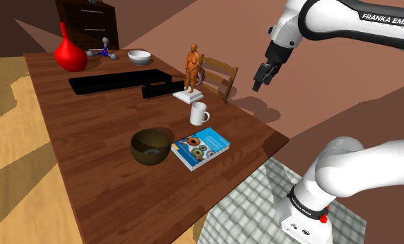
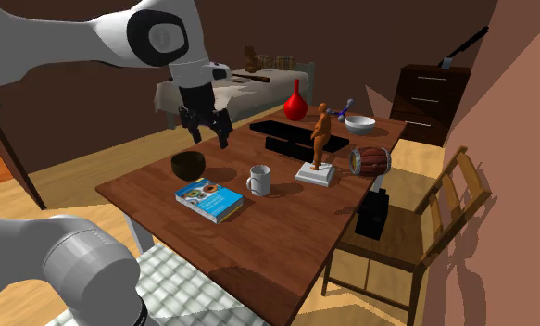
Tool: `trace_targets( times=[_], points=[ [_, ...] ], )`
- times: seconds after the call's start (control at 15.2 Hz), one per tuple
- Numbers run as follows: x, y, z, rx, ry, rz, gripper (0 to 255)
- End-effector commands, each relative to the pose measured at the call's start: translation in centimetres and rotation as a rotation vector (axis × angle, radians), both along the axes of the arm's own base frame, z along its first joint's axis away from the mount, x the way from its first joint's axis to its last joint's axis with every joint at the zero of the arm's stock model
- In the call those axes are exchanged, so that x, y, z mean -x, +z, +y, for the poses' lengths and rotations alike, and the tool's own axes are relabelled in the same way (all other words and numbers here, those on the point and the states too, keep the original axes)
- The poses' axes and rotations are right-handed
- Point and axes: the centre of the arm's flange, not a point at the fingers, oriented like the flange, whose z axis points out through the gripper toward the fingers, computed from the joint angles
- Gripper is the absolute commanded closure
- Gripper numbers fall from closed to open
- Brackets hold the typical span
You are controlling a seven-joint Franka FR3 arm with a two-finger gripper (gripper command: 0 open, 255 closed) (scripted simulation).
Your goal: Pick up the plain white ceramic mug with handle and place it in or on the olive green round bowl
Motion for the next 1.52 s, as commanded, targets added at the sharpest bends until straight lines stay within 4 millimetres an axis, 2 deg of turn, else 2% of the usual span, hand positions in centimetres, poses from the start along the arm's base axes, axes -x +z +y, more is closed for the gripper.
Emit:
trace_targets(
  times=[0.0, 0.73, 1.45],
  points=[
    [0.0, 0.0, 0.0, 0.000, 0.000, 0.000, 0],
    [-12.9, -8.2, -0.8, -0.014, 0.019, 0.068, 0],
    [-25.3, -17.3, -1.3, -0.028, 0.039, 0.136, 0]
  ],
)
